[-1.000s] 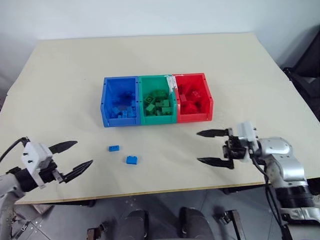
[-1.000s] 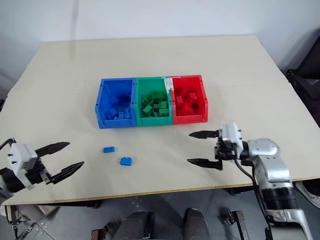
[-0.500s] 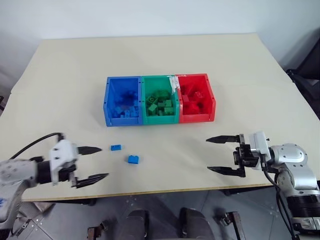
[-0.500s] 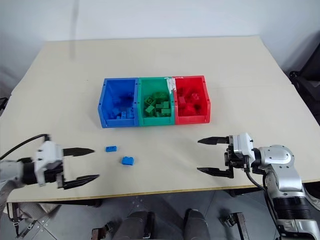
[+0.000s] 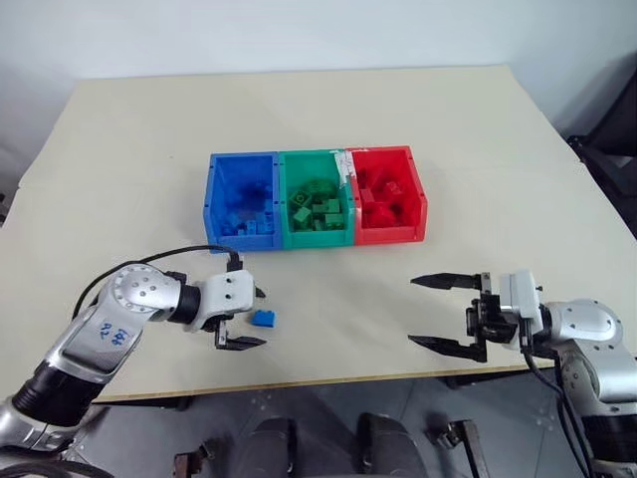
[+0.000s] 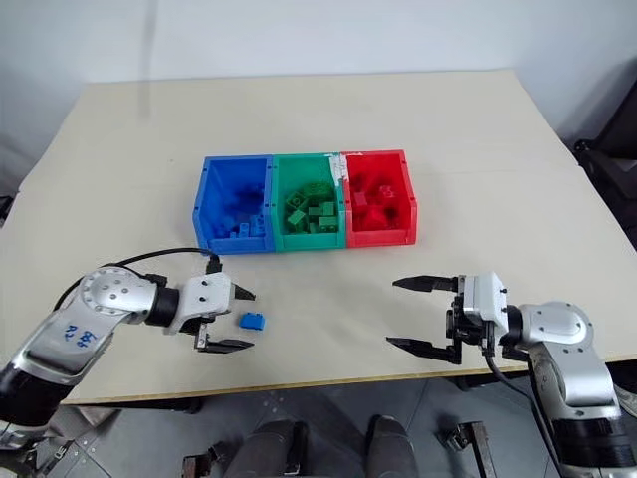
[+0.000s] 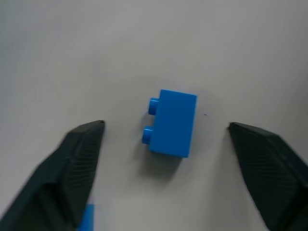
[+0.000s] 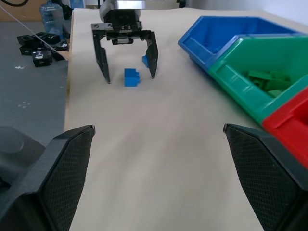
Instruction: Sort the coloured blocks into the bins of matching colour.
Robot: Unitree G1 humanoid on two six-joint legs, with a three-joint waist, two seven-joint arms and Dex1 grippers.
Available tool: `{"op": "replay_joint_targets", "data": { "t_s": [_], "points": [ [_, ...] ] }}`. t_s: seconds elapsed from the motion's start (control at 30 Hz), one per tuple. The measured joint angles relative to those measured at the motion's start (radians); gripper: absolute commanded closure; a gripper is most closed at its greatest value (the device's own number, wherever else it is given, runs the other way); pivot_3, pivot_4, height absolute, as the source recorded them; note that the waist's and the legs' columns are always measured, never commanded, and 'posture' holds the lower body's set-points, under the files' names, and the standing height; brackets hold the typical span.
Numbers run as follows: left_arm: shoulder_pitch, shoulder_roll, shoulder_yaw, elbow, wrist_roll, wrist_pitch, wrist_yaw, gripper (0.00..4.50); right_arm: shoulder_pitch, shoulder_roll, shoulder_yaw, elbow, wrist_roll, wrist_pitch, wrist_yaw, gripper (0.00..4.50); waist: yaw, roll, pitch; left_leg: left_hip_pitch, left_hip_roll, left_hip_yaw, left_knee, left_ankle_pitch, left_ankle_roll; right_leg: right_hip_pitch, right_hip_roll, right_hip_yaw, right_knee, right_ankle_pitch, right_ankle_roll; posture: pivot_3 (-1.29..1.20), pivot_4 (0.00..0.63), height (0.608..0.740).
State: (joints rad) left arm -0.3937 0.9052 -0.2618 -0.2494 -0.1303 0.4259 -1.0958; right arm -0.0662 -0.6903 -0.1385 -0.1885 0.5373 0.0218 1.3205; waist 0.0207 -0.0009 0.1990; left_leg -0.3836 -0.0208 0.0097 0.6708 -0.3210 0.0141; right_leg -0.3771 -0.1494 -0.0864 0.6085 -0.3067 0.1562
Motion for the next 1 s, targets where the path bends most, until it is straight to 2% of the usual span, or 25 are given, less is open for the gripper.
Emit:
{"op": "replay_joint_targets", "data": {
  "t_s": [0.2, 0.23, 0.27, 0.47, 0.6, 0.7, 0.83, 1.0],
  "points": [
    [-0.017, -0.021, -0.01, 0.03, 0.003, -0.013, -0.023, 3.02, 0.046, -0.009, -0.027, -0.047, 0.004, 0.004, -0.034, 0.0, 0.006, 0.0, 0.0, -0.001, 0.001, -0.001, 0.006, 0.0, 0.001, 0.001, 0.0, 0.0, 0.003, 0.0, 0.0, 0.0, 0.15, 0.74],
    [-0.016, -0.021, -0.01, 0.03, 0.003, -0.017, -0.028, 3.46, 0.053, -0.009, -0.029, -0.05, 0.004, 0.005, -0.039, 0.0, 0.006, 0.0, 0.0, -0.001, 0.001, -0.002, 0.007, -0.001, 0.001, 0.001, 0.0, 0.0, 0.003, 0.0, 0.0, 0.0, 0.15, 0.74],
    [-0.016, -0.021, -0.01, 0.03, 0.004, -0.019, -0.029, 3.59, 0.056, -0.009, -0.029, -0.051, 0.004, 0.006, -0.04, 0.0, 0.006, 0.0, 0.0, -0.001, 0.001, -0.002, 0.007, -0.001, 0.001, 0.001, 0.0, 0.0, 0.003, 0.0, 0.0, 0.0, 0.15, 0.74],
    [0.012, -0.044, 0.026, 0.059, -0.013, -0.059, -0.028, 3.59, 0.058, -0.008, -0.033, -0.081, 0.033, 0.025, -0.075, 0.0, 0.005, 0.0, 0.0, -0.001, 0.002, -0.003, 0.008, -0.001, 0.001, 0.001, 0.0, 0.0, 0.004, 0.0, 0.0, 0.0, 0.15, 0.74],
    [0.037, -0.093, 0.115, 0.072, -0.1, -0.051, -0.018, 3.59, 0.048, 0.021, -0.058, -0.121, 0.081, 0.059, -0.154, 0.0, 0.005, 0.0, 0.0, -0.003, 0.004, -0.005, 0.009, -0.001, 0.001, 0.001, 0.0, -0.001, 0.004, 0.0, 0.0, 0.0, 0.15, 0.74],
    [0.026, -0.127, 0.251, 0.087, -0.187, 0.001, 0.037, 3.59, 0.035, 0.069, -0.075, -0.158, 0.119, 0.079, -0.241, 0.0, 0.005, 0.0, 0.0, -0.003, 0.004, -0.006, 0.01, -0.001, 0.001, 0.001, 0.0, -0.001, 0.005, 0.0, 0.0, 0.0, 0.15, 0.74],
    [-0.105, -0.222, 0.387, 0.192, -0.257, 0.067, 0.178, 3.59, 0.032, 0.113, -0.103, -0.172, 0.137, 0.09, -0.329, 0.0, 0.012, -0.001, 0.0, -0.004, 0.002, -0.008, 0.012, -0.001, 0.001, 0.001, -0.001, -0.001, 0.006, 0.0, 0.001, 0.0, 0.15, 0.74],
    [-0.303, -0.301, 0.382, 0.352, -0.209, 0.071, 0.325, 3.59, 0.007, 0.114, -0.102, -0.175, 0.133, 0.09, -0.356, 0.0, 0.008, -0.001, 0.0, -0.003, -0.003, -0.006, 0.011, -0.001, 0.001, 0.0, -0.001, -0.001, 0.007, 0.0, 0.001, 0.0, 0.15, 0.74]
  ]
}}
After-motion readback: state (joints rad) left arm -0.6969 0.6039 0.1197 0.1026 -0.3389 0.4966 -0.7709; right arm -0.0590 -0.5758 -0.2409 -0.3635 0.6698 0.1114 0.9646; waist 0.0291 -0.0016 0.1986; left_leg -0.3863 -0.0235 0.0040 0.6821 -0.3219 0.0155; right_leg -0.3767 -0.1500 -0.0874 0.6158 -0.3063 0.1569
